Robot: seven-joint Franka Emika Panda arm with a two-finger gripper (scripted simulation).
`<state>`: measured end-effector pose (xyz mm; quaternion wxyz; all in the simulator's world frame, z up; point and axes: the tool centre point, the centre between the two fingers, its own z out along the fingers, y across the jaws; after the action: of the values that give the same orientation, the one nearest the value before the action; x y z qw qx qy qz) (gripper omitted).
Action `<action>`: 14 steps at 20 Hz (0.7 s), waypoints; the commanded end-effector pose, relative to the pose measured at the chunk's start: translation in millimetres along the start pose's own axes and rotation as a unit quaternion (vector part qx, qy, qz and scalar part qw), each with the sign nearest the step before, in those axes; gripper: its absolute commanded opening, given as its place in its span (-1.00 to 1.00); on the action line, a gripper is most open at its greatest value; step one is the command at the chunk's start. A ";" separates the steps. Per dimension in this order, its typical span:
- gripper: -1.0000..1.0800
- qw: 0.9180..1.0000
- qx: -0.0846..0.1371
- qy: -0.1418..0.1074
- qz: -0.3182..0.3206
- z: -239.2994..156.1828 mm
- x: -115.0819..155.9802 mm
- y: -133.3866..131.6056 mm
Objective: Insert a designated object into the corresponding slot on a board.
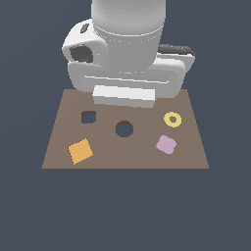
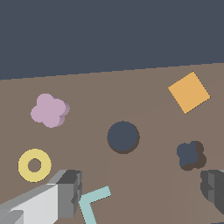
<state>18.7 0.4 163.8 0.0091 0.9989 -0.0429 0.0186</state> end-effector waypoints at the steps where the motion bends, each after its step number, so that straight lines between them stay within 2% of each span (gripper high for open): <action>1: 0.92 1.000 0.000 -0.002 0.014 7.6 0.9 -9.3; 8: 0.92 0.997 0.001 -0.007 0.072 37.9 8.3 -45.3; 14: 0.92 0.991 0.002 -0.012 0.131 68.9 20.5 -80.9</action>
<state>44.3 69.7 102.2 0.0048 0.9874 -0.1579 0.0084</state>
